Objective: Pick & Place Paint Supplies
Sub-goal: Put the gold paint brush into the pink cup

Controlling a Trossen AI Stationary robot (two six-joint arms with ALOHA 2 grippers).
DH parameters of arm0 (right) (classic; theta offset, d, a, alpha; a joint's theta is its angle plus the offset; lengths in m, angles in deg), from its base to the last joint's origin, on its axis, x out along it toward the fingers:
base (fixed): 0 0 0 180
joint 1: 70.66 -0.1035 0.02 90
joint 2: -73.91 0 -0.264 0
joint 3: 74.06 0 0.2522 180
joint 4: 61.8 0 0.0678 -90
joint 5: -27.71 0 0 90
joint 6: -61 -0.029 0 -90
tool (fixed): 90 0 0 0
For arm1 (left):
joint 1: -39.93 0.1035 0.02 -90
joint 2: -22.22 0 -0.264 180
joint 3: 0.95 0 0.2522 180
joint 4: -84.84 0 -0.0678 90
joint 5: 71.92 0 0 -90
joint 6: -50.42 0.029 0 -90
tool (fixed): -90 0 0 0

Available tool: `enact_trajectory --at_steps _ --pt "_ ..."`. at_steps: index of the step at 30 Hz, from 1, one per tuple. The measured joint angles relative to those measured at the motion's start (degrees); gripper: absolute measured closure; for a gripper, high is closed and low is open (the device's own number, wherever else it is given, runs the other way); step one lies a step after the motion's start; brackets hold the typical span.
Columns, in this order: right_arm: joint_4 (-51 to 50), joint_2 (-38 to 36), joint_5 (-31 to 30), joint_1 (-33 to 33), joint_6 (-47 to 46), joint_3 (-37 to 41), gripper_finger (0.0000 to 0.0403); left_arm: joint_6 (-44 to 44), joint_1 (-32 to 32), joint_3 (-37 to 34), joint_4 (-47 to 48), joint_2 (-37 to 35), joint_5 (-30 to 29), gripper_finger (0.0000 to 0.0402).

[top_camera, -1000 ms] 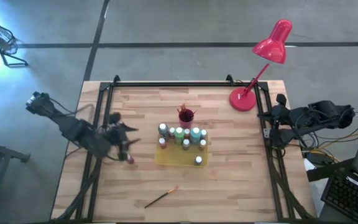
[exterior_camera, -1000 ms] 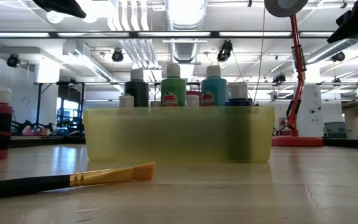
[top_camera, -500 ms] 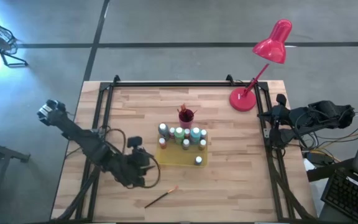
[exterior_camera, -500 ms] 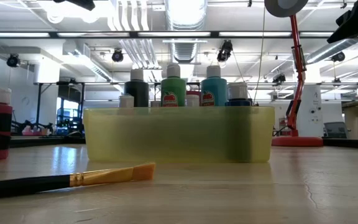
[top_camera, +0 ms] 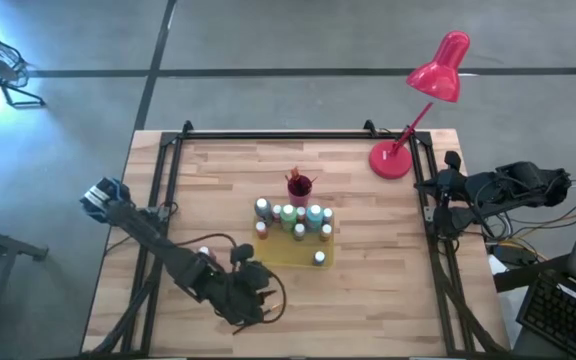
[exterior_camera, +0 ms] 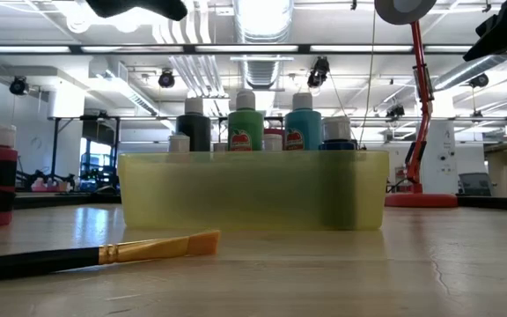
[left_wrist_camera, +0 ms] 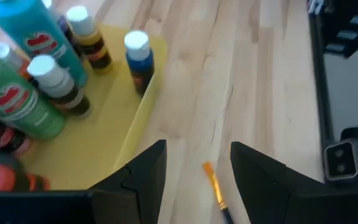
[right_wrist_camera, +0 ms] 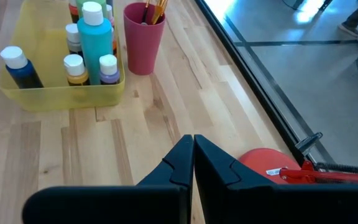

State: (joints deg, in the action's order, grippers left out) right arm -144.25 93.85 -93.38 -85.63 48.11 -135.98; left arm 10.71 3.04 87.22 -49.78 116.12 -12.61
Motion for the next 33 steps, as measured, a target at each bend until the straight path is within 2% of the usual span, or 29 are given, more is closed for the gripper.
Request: enact_trajectory --at_steps 11,20,24,33 --pt "0.0 0.0 0.0 0.0 0.0 0.0 0.0394 0.9 0.1 -1.8 -10.7 6.3 0.1 0.0217" --pt "0.0 0.0 0.0 0.0 0.0 0.0 0.0394 -1.1 0.1 -3.5 -13.1 11.7 1.1 0.0217" --pt "0.0 0.0 0.0 0.0 0.0 0.0 0.0394 -1.3 0.1 -4.7 -14.2 13.9 3.4 0.0218" --pt "0.0 0.0 0.0 0.0 0.0 0.0 0.0394 2.5 0.3 -8.9 -21.6 14.7 5.7 0.0218"
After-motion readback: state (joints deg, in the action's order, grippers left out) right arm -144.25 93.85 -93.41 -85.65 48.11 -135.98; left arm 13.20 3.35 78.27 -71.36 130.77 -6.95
